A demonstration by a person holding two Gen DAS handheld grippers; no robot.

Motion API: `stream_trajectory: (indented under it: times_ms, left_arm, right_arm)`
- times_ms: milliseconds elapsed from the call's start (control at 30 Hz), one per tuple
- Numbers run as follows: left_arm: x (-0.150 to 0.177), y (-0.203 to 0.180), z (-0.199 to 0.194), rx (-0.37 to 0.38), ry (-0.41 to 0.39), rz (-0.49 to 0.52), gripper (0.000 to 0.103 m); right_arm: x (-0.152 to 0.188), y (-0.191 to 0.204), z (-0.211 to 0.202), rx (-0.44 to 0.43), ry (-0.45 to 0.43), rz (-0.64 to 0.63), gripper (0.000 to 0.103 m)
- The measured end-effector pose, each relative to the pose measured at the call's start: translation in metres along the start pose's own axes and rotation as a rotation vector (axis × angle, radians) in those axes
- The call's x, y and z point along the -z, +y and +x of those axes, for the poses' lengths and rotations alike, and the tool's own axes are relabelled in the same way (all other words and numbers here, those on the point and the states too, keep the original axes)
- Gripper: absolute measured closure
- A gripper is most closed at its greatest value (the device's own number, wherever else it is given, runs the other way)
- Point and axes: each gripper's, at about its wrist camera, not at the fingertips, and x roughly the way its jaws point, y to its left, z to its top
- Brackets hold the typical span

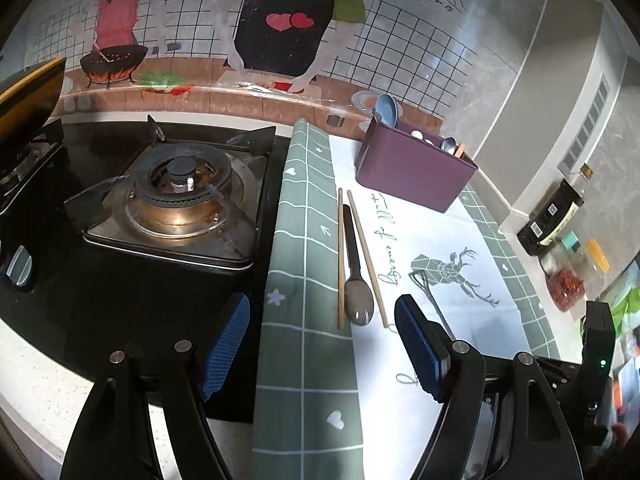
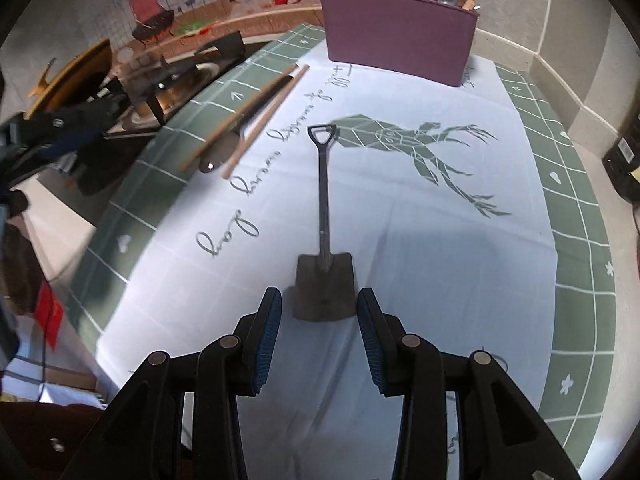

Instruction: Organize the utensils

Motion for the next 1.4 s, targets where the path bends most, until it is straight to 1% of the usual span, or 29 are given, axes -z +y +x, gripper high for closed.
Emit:
stream_trajectory:
  times_ms: [100, 167, 233, 333, 433, 500, 567, 633, 733, 800, 833, 867, 933, 1000, 1067, 1100, 1133, 1233, 1400]
  left_arm:
    - [0.001, 0.003, -0.004, 0.003, 0.002, 0.001, 0.027]
    - [0.001, 0.004, -0.005, 0.005, 0.001, 0.001, 0.027]
    - [0.002, 0.006, -0.005, 0.011, 0.003, -0.004, 0.027]
    - [0.002, 0.006, -0.002, 0.015, 0.010, 0.007, 0.027]
    - [0.001, -0.001, 0.006, 0.024, 0.031, 0.028, 0.027]
    - [-0.001, -0.007, 0.014, 0.046, 0.055, 0.021, 0.027]
    - [-0.003, -0.014, 0.019, 0.051, 0.058, 0.017, 0.027]
    - [-0.007, -0.020, 0.023, 0.051, 0.055, 0.021, 0.027]
    - [-0.011, -0.031, 0.031, 0.048, 0.066, 0.045, 0.028]
    - [-0.012, -0.037, 0.039, 0.041, 0.076, 0.057, 0.031]
    - [-0.013, -0.040, 0.044, 0.041, 0.086, 0.057, 0.034]
    - [-0.015, -0.043, 0.049, 0.043, 0.099, 0.049, 0.037]
    - [-0.019, -0.049, 0.060, 0.052, 0.114, 0.039, 0.040]
    - [-0.026, -0.057, 0.074, 0.034, 0.128, 0.050, 0.050]
    - [-0.035, -0.060, 0.088, 0.018, 0.143, 0.040, 0.081]
    - [-0.040, -0.061, 0.096, 0.002, 0.156, 0.035, 0.085]
    - [-0.043, -0.062, 0.104, -0.015, 0.167, 0.038, 0.086]
    - [-0.056, -0.066, 0.135, -0.108, 0.203, 0.070, 0.086]
    - [-0.065, -0.059, 0.167, -0.210, 0.259, 0.076, 0.086]
  right_arm:
    - [0.001, 0.005, 0.003, 0.047, -0.011, -0.025, 0.067]
    - [0.001, 0.008, 0.003, 0.069, -0.016, -0.046, 0.073]
    - [-0.001, 0.007, 0.001, 0.066, -0.015, -0.051, 0.073]
    - [-0.011, 0.000, -0.017, 0.058, -0.064, -0.035, 0.073]
    - [-0.034, -0.012, -0.054, 0.065, -0.172, -0.018, 0.073]
    - [-0.052, -0.020, -0.075, 0.062, -0.229, -0.007, 0.073]
    - [-0.072, -0.029, -0.092, 0.066, -0.281, 0.002, 0.073]
    - [-0.089, -0.036, -0.100, 0.065, -0.305, 0.010, 0.073]
    - [-0.113, -0.055, -0.104, 0.013, -0.312, 0.041, 0.073]
    - [-0.123, -0.063, -0.104, -0.017, -0.311, 0.049, 0.073]
    - [-0.128, -0.068, -0.103, -0.030, -0.310, 0.047, 0.073]
    - [-0.132, -0.071, -0.102, -0.038, -0.307, 0.040, 0.073]
    - [-0.138, -0.076, -0.099, -0.049, -0.302, 0.022, 0.073]
    - [-0.143, -0.080, -0.095, -0.058, -0.292, 0.003, 0.073]
    - [-0.147, -0.083, -0.093, -0.064, -0.289, -0.027, 0.073]
    - [-0.150, -0.084, -0.091, -0.060, -0.288, -0.047, 0.073]
    - [-0.152, -0.086, -0.089, -0.058, -0.287, -0.058, 0.073]
    - [-0.156, -0.093, -0.086, -0.077, -0.288, -0.084, 0.073]
    - [-0.159, -0.111, -0.078, -0.104, -0.286, -0.092, 0.073]
